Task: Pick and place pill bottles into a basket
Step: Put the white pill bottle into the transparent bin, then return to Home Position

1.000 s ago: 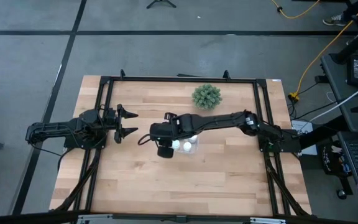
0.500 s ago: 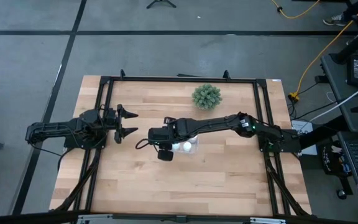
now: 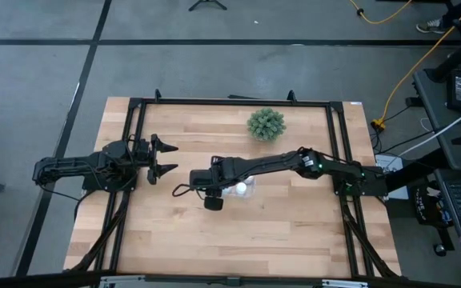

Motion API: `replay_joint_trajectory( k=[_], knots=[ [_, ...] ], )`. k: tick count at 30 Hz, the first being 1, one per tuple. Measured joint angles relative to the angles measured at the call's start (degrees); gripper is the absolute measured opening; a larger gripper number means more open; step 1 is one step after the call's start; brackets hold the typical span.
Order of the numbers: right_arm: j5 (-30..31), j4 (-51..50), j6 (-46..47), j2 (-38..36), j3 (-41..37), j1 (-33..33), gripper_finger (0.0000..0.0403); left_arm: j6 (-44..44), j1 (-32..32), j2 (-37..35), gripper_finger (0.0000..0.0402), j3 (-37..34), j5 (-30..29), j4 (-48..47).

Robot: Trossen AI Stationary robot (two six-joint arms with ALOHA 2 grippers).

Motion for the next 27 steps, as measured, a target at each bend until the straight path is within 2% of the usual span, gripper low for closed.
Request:
replay_joint_trajectory(
  k=[19,21,27],
  knots=[
    [-2.6,1.0,1.0,2.5,0.0,-0.3,0.0149,0.0,0.0,0.4,0.0329,0.0,0.0,-0.2],
    [-2.6,0.9,2.2,2.5,0.0,-0.4,0.017,0.0,0.0,0.4,0.0327,0.0,0.0,-0.2],
    [-4.8,-0.3,4.9,2.8,-0.1,-0.5,0.0305,0.0,0.0,0.4,0.0329,0.0,0.0,-0.2]
  ],
)
